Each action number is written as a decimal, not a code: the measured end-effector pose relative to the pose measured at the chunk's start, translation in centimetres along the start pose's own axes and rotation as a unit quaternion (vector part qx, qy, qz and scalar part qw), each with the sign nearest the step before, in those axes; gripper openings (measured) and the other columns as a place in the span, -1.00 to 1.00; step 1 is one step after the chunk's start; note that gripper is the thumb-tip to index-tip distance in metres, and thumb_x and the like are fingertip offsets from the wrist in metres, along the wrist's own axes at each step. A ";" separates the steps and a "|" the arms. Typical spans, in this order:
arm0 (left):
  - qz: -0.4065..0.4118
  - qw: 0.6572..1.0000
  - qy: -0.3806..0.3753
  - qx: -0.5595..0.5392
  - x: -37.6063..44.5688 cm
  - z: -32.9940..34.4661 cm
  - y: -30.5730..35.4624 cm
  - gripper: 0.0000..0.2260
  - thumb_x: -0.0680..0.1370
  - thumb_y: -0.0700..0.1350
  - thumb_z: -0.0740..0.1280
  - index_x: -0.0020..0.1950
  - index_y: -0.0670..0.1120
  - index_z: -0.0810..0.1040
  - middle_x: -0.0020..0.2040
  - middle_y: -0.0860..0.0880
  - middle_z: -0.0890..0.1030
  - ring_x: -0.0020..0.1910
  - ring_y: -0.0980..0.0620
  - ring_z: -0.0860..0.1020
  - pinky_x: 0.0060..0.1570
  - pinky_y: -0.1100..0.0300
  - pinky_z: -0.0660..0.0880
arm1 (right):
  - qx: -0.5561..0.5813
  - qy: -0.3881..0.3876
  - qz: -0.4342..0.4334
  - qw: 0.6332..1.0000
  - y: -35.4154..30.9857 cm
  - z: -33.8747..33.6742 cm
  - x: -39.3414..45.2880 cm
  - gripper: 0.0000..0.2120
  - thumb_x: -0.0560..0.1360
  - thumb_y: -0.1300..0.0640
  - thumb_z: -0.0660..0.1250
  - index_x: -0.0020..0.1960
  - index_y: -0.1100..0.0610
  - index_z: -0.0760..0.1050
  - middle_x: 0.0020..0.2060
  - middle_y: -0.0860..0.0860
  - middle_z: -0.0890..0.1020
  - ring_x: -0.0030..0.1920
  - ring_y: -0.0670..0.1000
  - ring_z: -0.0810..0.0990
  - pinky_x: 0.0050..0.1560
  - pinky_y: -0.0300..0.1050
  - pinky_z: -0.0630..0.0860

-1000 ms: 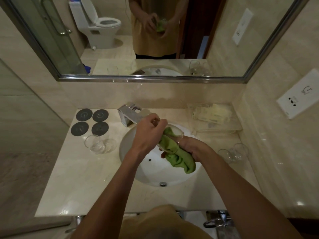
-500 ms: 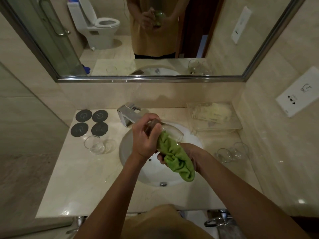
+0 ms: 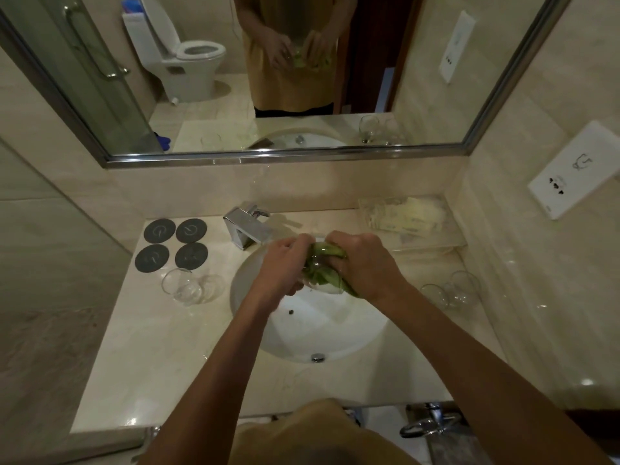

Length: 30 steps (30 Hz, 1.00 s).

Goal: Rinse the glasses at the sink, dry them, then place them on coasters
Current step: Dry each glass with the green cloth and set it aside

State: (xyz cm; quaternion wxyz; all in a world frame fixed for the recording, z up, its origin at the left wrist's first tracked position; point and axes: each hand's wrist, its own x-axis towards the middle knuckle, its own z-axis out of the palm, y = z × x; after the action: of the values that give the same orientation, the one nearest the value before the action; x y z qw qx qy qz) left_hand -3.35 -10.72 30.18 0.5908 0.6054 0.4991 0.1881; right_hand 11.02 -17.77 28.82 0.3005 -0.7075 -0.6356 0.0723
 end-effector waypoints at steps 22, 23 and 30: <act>0.097 0.990 -0.055 -0.091 -0.9 -0.7 -0.3 -0.77 0.65 -0.02 0.24 -0.17 -0.07 0.40 -0.40 -0.01 0.34 -0.52 0.09 0.25 -0.50 0.28 0.15 | 0.118 0.048 0.031 0.991 -1.1 -0.2 -0.7 -0.83 0.43 0.08 0.51 -0.18 0.16 0.57 -0.39 -0.02 0.61 -0.40 -0.04 0.56 -0.35 -0.08 0.53; 0.068 0.992 -0.064 -0.086 -0.9 -0.6 0.0 -0.77 0.64 0.01 0.24 -0.17 -0.05 0.41 -0.41 -0.01 0.33 -0.53 0.09 0.24 -0.50 0.28 0.14 | 0.054 0.070 -0.031 0.996 -0.6 -0.2 -0.6 -0.81 0.45 0.09 0.47 -0.10 0.21 0.57 -0.34 0.06 0.63 -0.38 0.06 0.59 -0.36 0.01 0.56; -0.072 0.990 -0.118 0.011 -0.5 -0.8 1.9 -0.67 0.62 0.15 0.12 -0.10 -0.08 0.46 -0.44 -0.05 0.47 -0.53 0.08 0.19 -0.47 0.28 0.10 | -0.208 0.140 -0.331 0.910 1.7 -0.5 0.1 -0.64 0.39 0.35 0.53 0.14 0.37 0.54 -0.20 0.20 0.64 -0.28 0.13 0.62 -0.42 -0.03 0.58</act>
State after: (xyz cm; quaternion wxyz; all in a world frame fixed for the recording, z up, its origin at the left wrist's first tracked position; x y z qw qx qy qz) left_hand -3.45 -10.30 32.26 0.6507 0.5925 0.4701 0.0672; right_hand 12.76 -17.90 28.40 0.2389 -0.5058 -0.7855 -0.2646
